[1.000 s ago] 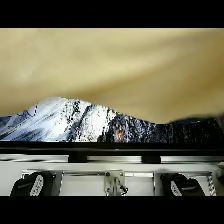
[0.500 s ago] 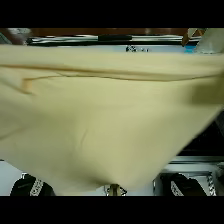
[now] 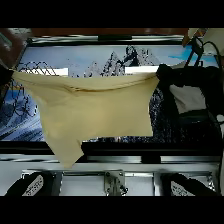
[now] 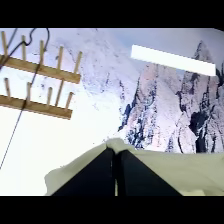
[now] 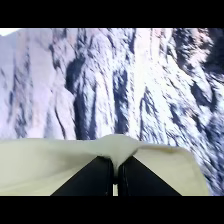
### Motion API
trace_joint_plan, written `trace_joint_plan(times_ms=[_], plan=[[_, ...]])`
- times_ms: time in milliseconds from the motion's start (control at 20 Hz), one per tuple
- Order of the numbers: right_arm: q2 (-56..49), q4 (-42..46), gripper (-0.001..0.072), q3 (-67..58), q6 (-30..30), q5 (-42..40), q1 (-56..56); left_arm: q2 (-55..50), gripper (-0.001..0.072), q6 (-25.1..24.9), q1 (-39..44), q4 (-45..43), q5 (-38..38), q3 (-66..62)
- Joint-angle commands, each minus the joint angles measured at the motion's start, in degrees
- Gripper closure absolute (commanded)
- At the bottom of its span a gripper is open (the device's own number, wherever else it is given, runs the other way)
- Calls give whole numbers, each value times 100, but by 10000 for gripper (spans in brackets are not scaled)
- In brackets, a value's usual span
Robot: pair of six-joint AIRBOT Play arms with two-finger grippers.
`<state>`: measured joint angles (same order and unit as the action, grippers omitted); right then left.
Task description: Fold the shirts.
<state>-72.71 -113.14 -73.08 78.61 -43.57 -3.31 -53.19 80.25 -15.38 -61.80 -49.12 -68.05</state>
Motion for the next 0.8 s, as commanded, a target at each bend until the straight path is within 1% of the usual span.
trace_joint_plan(times_ms=[0, 150, 200, 250, 300, 350, 400, 450, 550, 600, 650, 700, 750], plan=[[-1036, -1082, 640, 101, -66, 1440, 0, -953, 676, -155, 267, 682, 758, 149], [-1523, -1086, 639, 101, -66, 1021, 0, -1633, 676, -153, 538, 682, 485, 149], [-1574, -1082, 523, 101, -44, 839, 0, -1799, 676, -155, 597, 680, 284, 149], [-1561, -1075, 169, 101, 61, 640, 13, -1904, 648, -153, 608, 680, 26, 149], [-1506, -1051, 48, 98, 319, 352, 66, -1945, 422, -153, 562, 660, -302, 149], [-1416, -909, 48, 101, 542, -61, 160, -1950, 75, -153, 470, 592, -710, 146], [-1322, -656, 49, 101, 673, -535, 280, -1950, -2, -151, 297, 400, -1281, 118], [-1226, -254, 50, 101, 791, -1150, 428, -1950, 4, -111, 70, 85, -1932, 103], [-1110, 557, 51, 101, 1023, -2520, 739, -1947, 4, 284, -424, -658, -3082, 157], [-1099, 807, 52, 142, 1204, -3233, 876, -1921, 4, 227, -675, -793, -3571, 273], [-1097, 822, 52, 240, 1453, -3779, 999, -1873, 4, 2, -955, -763, -3912, 496], [-1097, 745, 52, 404, 1694, -4148, 1104, -1816, 4, -118, -1193, -741, -4054, 767], [-1099, 640, 52, 581, 1816, -4280, 1178, -1740, 6, -199, -1432, -654, -4046, 1113]])
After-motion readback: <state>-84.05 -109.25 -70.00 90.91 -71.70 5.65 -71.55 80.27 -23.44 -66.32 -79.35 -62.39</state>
